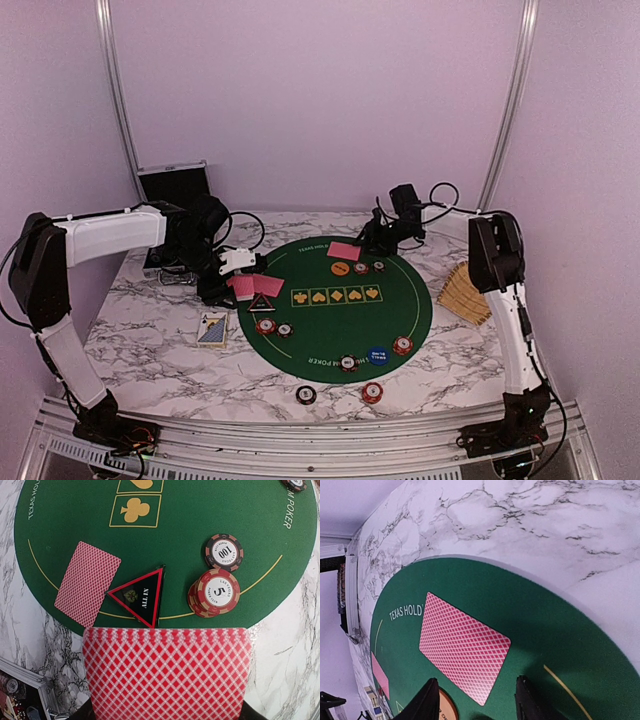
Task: Distribute texas hold em gaming equipment
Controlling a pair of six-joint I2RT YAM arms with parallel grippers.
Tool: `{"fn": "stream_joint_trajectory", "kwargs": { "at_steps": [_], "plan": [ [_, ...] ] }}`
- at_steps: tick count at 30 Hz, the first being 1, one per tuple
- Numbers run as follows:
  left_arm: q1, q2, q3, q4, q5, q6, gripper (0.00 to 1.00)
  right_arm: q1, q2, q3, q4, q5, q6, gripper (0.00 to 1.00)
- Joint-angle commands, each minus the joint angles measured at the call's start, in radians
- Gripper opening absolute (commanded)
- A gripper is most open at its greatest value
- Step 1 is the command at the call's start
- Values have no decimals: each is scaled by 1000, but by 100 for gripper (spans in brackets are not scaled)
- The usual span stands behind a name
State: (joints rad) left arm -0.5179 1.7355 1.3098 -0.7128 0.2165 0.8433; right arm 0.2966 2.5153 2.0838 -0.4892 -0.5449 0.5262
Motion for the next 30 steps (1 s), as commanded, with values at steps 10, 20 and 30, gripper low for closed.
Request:
{"fn": "stream_joint_trajectory", "kwargs": {
  "at_steps": [10,20,30],
  "plan": [
    [6,-11,22,-23,20,-18,0,148,-381,-340,167,66,8,83],
    [6,-14,29,-23,21,-22,0,294,-477,-621,411,-77,140,95],
    [4,-11,38,-23,22,-28,0,399,-407,-694,785,-264,412,97]
  ]
}}
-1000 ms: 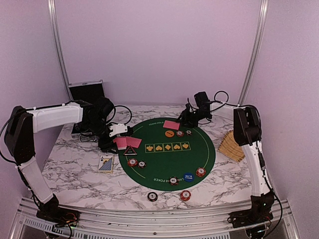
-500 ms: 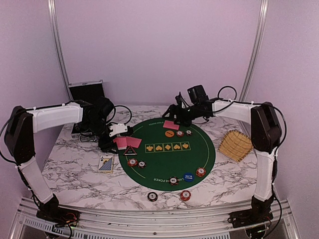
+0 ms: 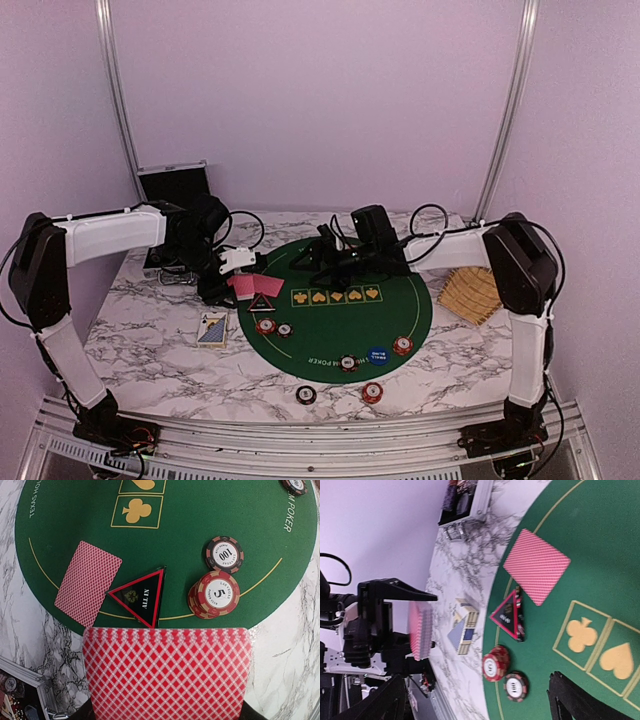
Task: Distribute texas hold em gaming equipment
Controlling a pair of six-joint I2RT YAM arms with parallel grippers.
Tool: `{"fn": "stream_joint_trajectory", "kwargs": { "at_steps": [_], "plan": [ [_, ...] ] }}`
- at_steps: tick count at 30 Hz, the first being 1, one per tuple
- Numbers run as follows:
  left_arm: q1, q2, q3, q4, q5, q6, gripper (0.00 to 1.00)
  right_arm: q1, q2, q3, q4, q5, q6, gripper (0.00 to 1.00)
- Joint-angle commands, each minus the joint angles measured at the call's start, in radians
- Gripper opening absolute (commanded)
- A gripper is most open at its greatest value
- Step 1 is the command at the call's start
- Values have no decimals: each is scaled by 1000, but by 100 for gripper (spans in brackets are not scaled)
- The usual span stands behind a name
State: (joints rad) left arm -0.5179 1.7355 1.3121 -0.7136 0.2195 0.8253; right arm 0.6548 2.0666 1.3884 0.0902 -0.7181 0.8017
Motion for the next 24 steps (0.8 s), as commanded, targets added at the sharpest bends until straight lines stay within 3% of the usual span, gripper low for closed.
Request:
{"fn": "stream_joint_trajectory", "kwargs": {
  "at_steps": [1,24],
  "plan": [
    [4,-12,38,-22,19,-10,0,47,52,7,216,-98,146,97],
    [-1,1,59,-22,38,-30,0,125,196,111,359,-153,284,96]
  ]
}}
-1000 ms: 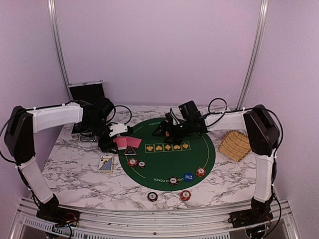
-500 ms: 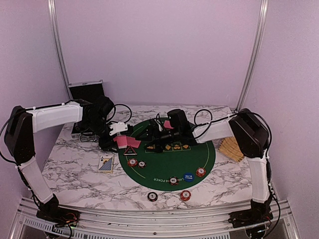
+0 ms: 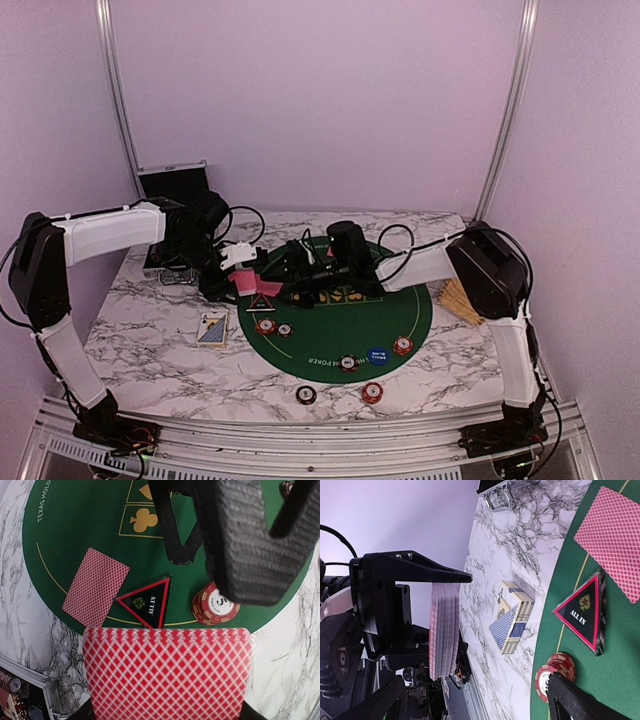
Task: Distribute texas hold em gaming equipment
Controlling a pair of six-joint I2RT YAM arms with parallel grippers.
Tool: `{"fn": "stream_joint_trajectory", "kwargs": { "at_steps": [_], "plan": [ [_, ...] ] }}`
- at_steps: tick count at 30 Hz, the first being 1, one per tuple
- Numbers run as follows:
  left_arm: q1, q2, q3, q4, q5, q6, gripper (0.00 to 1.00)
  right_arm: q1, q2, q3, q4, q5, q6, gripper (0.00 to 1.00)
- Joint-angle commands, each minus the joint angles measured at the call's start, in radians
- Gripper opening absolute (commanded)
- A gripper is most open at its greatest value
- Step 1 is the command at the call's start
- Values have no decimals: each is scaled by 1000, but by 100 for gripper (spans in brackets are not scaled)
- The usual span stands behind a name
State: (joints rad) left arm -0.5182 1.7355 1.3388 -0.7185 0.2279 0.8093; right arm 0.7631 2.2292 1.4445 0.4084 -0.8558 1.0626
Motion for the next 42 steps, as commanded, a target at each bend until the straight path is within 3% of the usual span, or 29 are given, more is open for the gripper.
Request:
{"fn": "stream_joint_trajectory", "kwargs": {
  "at_steps": [1,17,42],
  "plan": [
    [-2,2,32,-17,32,-16,0,18,39,62,43,-16,27,95],
    [-14,10,43,-18,46,-30,0,40,110,144,118,-31,110,94],
    [-47,32,57,-18,62,-54,0,65,229,308,76,-37,146,91]
  ]
}}
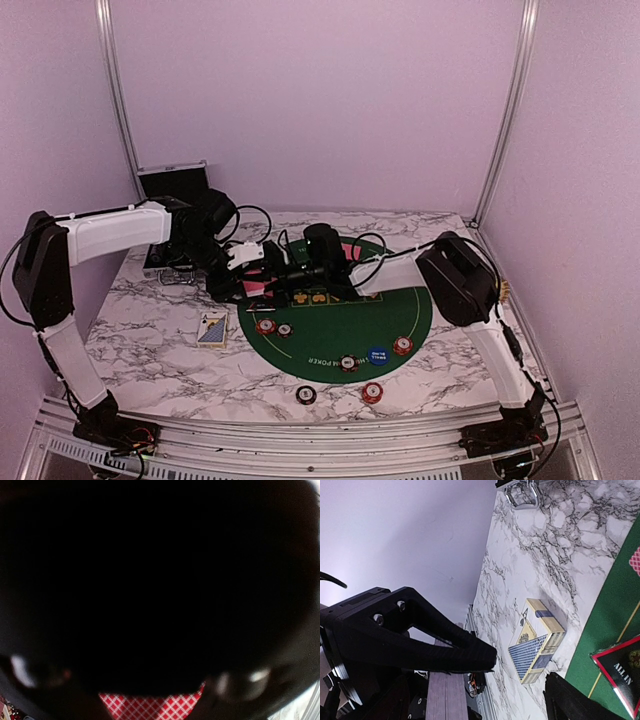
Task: Distribute texas hold em gaming equipment
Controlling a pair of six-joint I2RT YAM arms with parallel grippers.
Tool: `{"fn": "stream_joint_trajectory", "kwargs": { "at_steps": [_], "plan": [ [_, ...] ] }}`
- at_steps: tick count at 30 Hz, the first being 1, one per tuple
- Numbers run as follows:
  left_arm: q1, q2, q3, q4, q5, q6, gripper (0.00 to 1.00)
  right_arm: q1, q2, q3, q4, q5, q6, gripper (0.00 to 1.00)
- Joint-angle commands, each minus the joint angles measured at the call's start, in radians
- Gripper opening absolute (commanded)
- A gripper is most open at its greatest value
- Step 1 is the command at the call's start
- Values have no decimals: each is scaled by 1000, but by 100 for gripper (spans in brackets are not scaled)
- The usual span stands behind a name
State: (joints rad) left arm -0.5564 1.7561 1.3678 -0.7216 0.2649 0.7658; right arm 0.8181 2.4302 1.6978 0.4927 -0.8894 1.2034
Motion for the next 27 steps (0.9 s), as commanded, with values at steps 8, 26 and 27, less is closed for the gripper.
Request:
{"fn": "stream_joint_trajectory", "kwargs": {
  "at_steps": [8,26,27],
  "plan": [
    [-11,4,27,-14,21,-10,0,5,39,62,-63,23,-12,82],
    [-11,-7,12,-14,-10,1,0,-30,-90,-80,-144,70,-116,66],
    [-11,-7,12,-14,-11,2,0,-30,-94,-84,-145,68,-117,65]
  ]
}}
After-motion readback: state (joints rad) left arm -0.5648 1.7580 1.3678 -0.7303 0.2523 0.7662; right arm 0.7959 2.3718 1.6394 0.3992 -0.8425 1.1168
